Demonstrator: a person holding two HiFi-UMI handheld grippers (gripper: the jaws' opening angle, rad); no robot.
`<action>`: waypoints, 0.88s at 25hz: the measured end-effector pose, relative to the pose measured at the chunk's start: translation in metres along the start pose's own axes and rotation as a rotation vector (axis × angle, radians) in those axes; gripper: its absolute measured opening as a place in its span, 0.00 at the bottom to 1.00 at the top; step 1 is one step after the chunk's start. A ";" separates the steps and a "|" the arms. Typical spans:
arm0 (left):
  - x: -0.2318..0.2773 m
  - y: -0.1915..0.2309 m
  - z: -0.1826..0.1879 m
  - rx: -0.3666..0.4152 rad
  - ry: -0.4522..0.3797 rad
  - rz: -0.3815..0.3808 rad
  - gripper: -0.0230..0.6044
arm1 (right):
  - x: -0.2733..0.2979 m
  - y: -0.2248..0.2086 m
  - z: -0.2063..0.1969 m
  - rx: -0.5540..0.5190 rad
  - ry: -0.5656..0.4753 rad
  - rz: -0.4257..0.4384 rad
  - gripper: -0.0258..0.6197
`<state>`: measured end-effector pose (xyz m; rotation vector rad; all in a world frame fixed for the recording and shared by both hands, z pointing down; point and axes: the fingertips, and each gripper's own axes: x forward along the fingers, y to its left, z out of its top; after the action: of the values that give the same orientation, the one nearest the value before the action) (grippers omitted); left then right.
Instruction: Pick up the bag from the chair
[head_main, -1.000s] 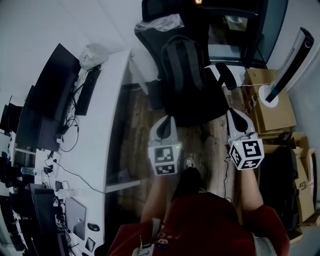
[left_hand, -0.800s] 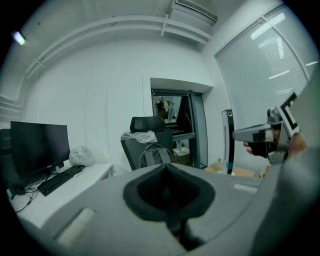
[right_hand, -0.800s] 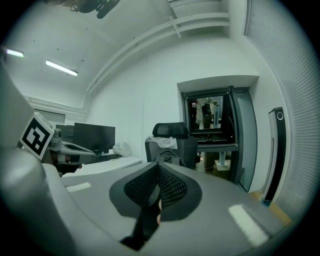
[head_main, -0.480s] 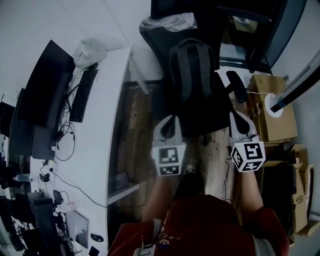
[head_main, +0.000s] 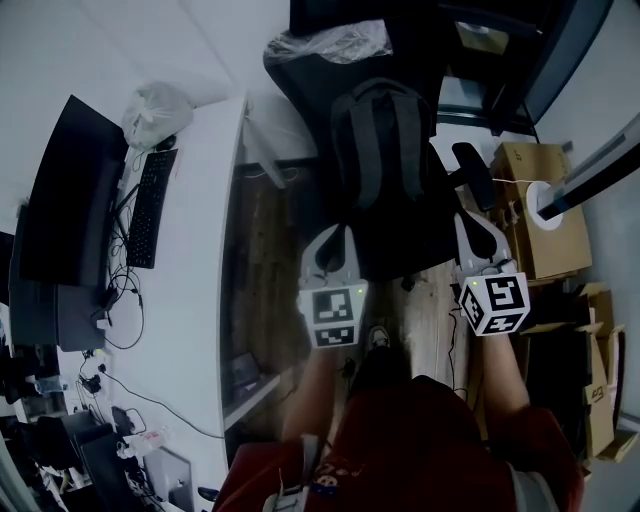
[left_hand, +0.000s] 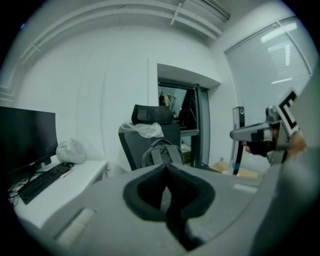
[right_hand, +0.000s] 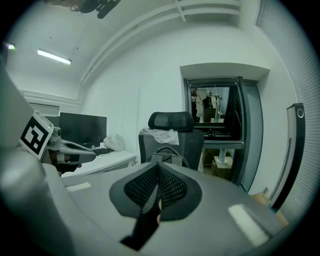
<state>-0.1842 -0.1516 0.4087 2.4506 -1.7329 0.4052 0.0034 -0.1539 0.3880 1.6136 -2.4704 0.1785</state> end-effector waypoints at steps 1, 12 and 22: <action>0.005 0.003 0.002 -0.004 -0.002 -0.003 0.03 | 0.004 -0.001 0.002 -0.003 0.000 -0.004 0.04; 0.048 0.014 0.030 0.013 -0.036 -0.026 0.03 | 0.037 -0.021 0.023 -0.012 -0.024 -0.031 0.04; 0.098 -0.006 0.056 0.047 -0.036 0.026 0.03 | 0.069 -0.081 0.032 0.021 -0.067 0.013 0.04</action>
<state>-0.1397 -0.2523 0.3828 2.4851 -1.7916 0.4115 0.0478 -0.2547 0.3718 1.6378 -2.5375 0.1555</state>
